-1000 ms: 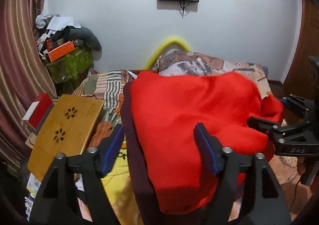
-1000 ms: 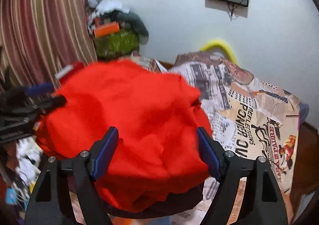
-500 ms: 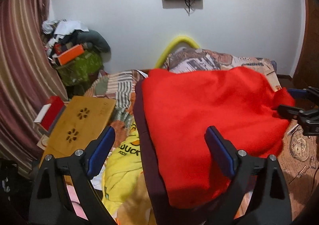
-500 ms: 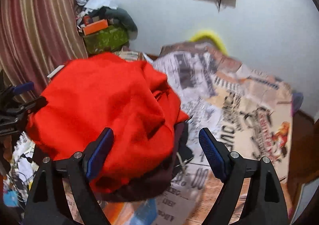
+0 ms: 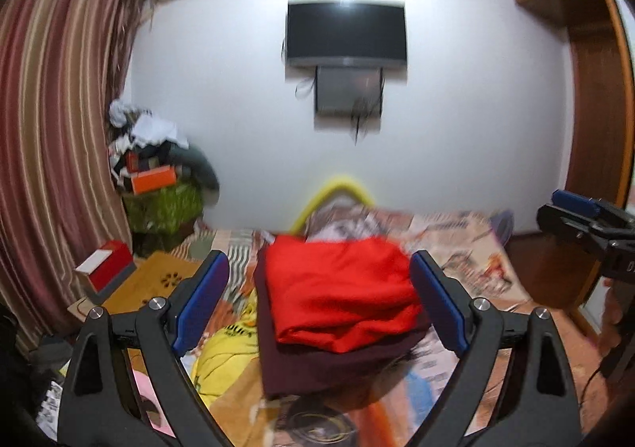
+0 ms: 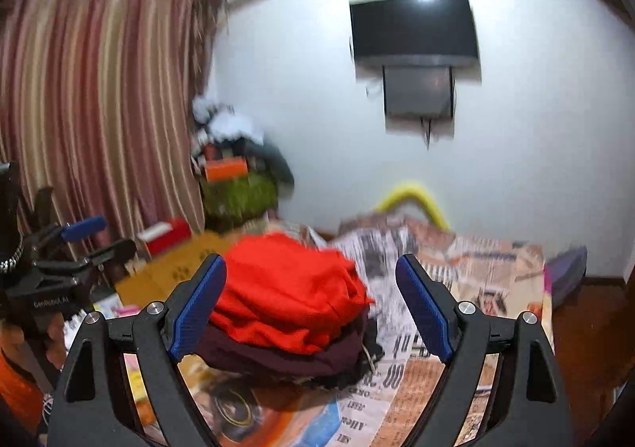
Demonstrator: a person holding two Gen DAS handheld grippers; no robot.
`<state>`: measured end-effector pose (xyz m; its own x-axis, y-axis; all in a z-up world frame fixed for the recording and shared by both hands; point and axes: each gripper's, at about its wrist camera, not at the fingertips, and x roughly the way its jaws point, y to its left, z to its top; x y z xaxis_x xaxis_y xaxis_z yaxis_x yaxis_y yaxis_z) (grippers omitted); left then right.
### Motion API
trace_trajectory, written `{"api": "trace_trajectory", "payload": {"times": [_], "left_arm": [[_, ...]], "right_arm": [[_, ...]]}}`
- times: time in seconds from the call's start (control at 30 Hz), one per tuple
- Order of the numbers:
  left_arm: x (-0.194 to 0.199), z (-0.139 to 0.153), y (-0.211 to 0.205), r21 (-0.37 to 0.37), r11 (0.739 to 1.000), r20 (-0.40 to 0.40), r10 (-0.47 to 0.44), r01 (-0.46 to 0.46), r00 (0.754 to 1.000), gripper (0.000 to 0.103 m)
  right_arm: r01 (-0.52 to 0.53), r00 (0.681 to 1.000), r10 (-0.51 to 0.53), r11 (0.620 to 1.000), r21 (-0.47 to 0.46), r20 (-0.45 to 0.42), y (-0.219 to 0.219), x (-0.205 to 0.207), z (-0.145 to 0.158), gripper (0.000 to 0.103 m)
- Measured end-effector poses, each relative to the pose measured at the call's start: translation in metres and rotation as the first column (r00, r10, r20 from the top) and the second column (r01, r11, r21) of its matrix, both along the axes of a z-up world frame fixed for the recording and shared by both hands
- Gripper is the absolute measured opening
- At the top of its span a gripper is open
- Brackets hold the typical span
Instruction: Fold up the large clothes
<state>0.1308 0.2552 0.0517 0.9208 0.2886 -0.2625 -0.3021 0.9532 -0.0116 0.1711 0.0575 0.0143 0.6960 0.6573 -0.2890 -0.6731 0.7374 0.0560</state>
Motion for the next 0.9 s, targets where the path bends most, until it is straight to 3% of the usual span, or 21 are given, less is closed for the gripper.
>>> {"api": "trace_trajectory", "payload": {"times": [0.2, 0.33, 0.53, 0.73, 0.9], "left_arm": [[-0.070, 0.021, -0.041, 0.027, 0.999, 0.168, 0.014, -0.019, 0.986, 0.093], [-0.101, 0.016, -0.066, 0.037, 0.998, 0.212, 0.034, -0.043, 0.977, 0.093], [-0.123, 0.002, -0.085, 0.013, 0.998, 0.213, 0.059, -0.064, 0.975, 0.093], [-0.128, -0.008, -0.090, -0.002, 0.996, 0.201, 0.083, -0.085, 0.976, 0.096], [-0.126, -0.012, -0.092, 0.009, 0.995, 0.186, 0.092, -0.095, 0.978, 0.096]], "right_arm": [[-0.021, 0.997, 0.012, 0.993, 0.113, 0.081, -0.025, -0.063, 0.019, 0.086], [-0.023, 0.995, 0.009, 0.990, 0.136, 0.100, -0.032, -0.091, 0.017, 0.086], [0.014, 0.992, -0.027, 0.994, 0.107, 0.124, -0.034, -0.110, 0.007, 0.086], [0.067, 0.994, -0.075, 0.993, 0.098, 0.084, -0.034, -0.105, 0.001, 0.101], [0.083, 0.995, -0.089, 0.991, 0.103, 0.051, -0.040, -0.104, -0.004, 0.102]]}}
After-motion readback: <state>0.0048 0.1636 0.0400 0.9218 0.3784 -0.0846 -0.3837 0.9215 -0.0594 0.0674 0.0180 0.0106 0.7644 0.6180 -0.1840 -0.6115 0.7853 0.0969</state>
